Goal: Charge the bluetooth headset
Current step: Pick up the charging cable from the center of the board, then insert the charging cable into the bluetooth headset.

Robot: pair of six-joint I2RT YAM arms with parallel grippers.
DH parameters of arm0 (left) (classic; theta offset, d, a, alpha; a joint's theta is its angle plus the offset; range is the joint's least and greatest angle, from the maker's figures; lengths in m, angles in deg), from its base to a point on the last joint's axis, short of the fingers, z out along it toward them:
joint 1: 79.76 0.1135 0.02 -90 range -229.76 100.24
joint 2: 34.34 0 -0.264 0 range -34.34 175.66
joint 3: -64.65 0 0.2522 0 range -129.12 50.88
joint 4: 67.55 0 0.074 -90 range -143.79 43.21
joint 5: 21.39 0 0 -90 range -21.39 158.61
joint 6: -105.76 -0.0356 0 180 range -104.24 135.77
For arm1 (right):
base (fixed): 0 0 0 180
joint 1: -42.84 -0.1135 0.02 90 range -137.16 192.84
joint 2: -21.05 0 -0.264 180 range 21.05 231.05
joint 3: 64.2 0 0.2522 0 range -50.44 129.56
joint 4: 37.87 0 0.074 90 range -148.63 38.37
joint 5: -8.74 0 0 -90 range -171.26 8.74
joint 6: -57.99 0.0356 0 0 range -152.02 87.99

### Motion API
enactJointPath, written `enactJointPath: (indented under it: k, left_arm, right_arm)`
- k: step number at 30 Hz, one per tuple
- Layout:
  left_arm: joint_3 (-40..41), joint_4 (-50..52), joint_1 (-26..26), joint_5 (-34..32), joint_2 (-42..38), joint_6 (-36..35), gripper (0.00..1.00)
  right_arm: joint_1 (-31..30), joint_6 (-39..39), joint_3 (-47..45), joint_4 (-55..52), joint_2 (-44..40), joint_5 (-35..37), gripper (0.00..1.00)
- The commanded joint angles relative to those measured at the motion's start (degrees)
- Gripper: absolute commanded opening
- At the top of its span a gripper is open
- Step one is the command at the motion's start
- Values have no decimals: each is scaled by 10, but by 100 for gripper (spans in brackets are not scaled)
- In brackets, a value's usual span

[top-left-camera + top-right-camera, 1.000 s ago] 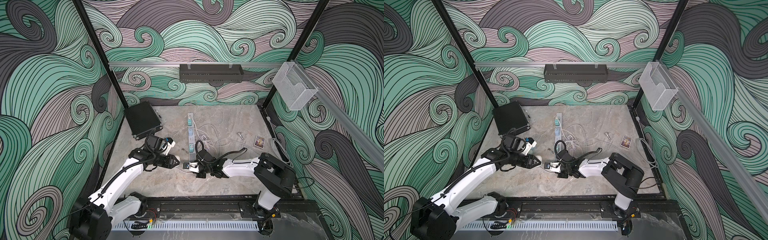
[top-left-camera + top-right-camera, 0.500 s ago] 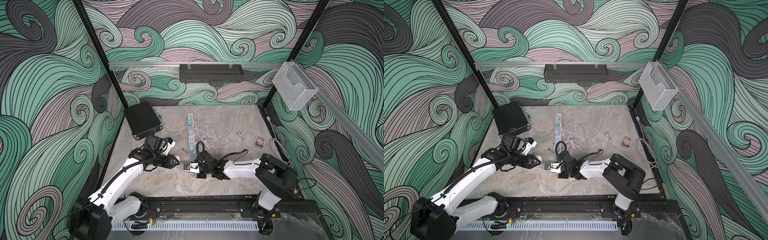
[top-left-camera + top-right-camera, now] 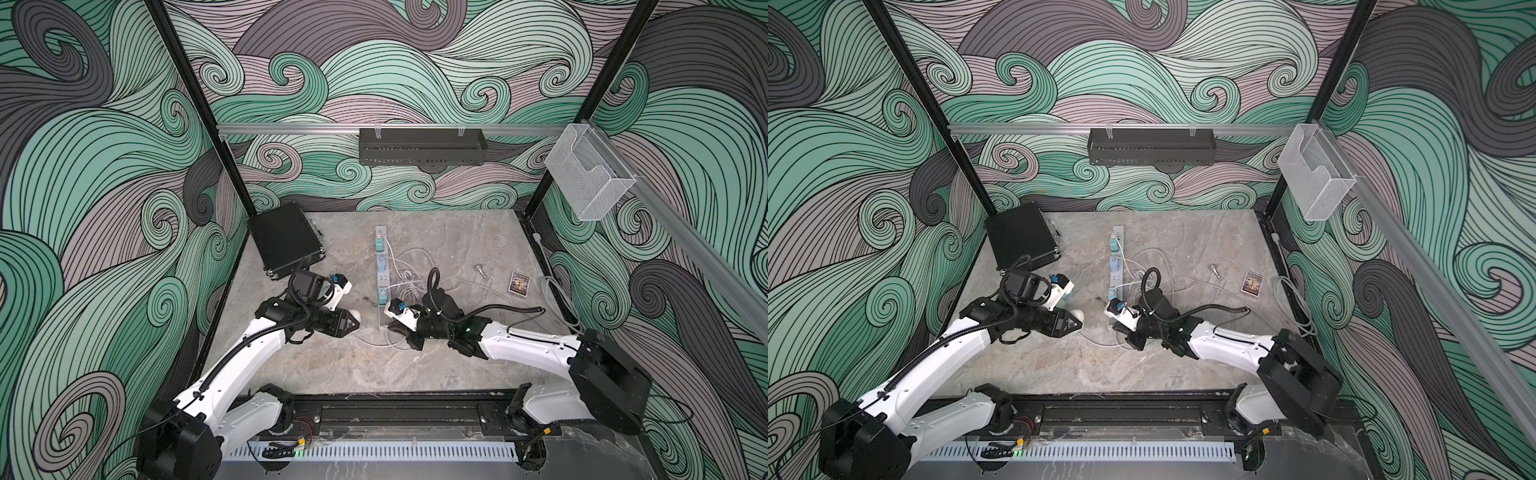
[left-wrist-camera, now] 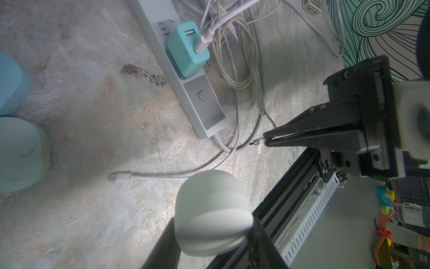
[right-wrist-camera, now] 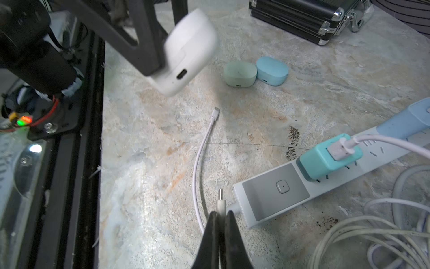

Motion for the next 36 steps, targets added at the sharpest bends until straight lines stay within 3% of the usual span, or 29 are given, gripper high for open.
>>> enactJointPath:
  k: [1, 9, 14, 25, 36]
  left_arm:
    - [-18, -36, -1, 34, -10, -62, 21]
    - [-17, -106, -1, 72, 16, -136, 22]
    - [-32, -116, -1, 81, 42, -145, 22]
    - [-89, -88, -6, 64, 81, -7, 18]
    - [-73, -76, -26, 71, 58, -27, 18]
  right_arm:
    - [22, 122, 24, -46, -27, -68, 0]
    - [34, 283, 105, -161, -74, -76, 0]
    - [34, 345, 143, -203, -77, -83, 0]
    - [32, 361, 190, -271, -56, -61, 0]
    - [20, 334, 233, -296, -23, -51, 0]
